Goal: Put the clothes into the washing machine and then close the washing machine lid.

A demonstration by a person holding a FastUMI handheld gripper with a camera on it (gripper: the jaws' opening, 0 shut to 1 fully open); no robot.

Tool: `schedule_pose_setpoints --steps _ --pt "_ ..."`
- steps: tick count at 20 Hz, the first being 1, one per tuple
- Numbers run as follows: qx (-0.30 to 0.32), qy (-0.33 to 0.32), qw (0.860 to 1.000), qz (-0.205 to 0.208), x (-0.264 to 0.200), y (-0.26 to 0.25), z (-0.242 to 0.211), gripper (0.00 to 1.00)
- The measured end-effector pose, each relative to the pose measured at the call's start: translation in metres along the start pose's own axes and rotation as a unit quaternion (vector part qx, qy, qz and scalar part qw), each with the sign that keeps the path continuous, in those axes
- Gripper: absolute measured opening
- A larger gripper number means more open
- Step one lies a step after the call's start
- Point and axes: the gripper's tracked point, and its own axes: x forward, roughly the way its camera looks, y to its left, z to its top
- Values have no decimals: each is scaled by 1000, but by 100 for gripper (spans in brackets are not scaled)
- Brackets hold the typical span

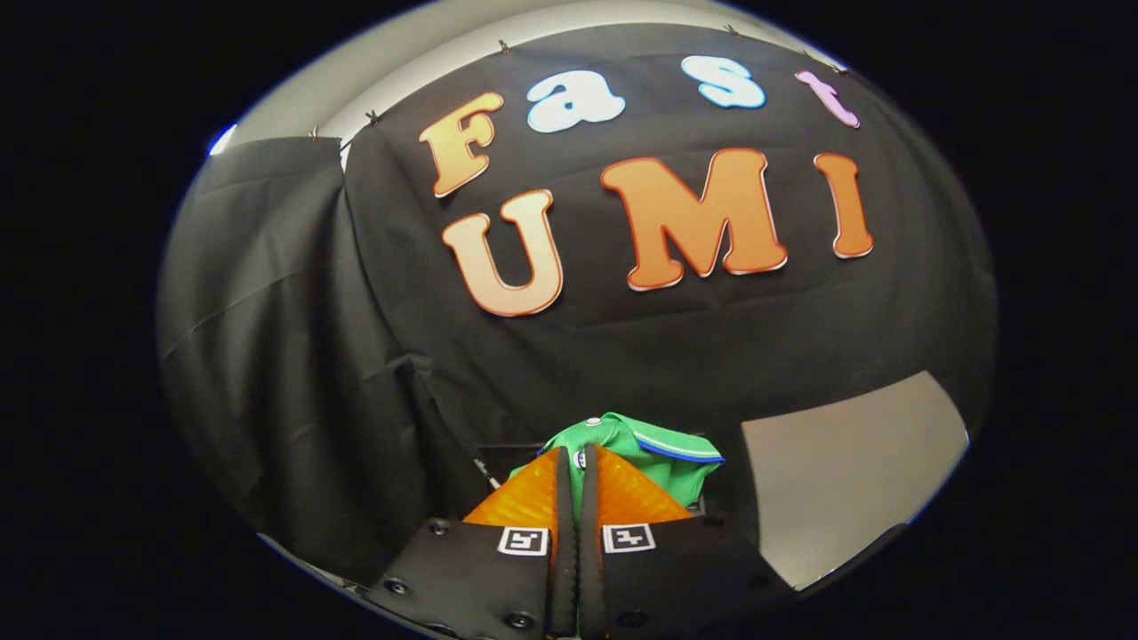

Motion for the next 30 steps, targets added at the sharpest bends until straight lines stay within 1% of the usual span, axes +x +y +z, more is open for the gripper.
schedule_pose_setpoints --steps 5,10,15,20,26,30 --pt "15 48 999 17 48 23 -61 9" --pt "31 94 995 12 90 26 -116 9" --pt "40 146 988 -6 132 13 -183 9" --pt "66 186 980 -23 171 -5 -246 9" --pt "77 228 969 -50 198 -27 -302 9" --pt "70 252 963 -63 216 -41 -340 9"
